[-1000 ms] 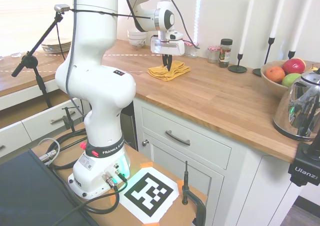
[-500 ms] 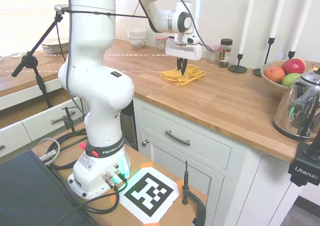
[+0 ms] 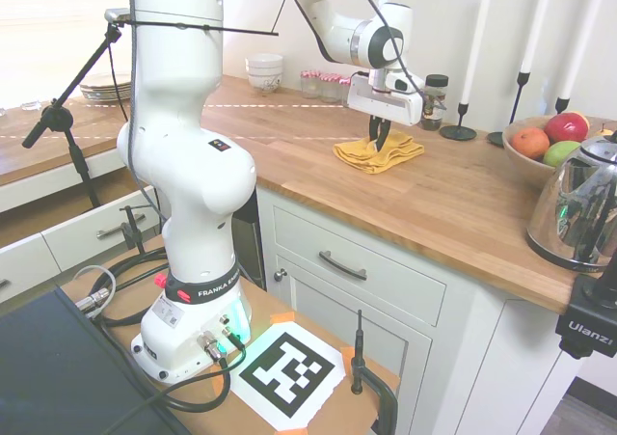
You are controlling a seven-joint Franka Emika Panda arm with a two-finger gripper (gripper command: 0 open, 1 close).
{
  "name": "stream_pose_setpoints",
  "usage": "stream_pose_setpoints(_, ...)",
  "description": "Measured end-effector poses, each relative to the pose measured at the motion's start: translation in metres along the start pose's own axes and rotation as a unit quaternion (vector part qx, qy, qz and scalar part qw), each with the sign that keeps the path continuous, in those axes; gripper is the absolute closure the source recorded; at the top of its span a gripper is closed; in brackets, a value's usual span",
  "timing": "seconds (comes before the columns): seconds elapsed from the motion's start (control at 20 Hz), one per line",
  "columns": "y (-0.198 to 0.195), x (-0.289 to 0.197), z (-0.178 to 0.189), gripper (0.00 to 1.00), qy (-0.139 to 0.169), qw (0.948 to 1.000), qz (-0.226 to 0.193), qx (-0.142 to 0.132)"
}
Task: Wipe the counter
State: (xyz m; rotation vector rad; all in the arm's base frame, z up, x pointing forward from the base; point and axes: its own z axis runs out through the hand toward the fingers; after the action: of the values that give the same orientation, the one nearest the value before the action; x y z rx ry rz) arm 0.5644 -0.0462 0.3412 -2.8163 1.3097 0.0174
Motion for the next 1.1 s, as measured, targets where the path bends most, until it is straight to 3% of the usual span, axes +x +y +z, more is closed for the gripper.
stream_pose_setpoints(0.8,0.102,0.080,-0.009,1.00,-0.010,0.9985,0.048,0.025)
stream_pose_setpoints(1.1,0.103,0.080,-0.008,1.00,-0.013,0.9986,0.044,0.026)
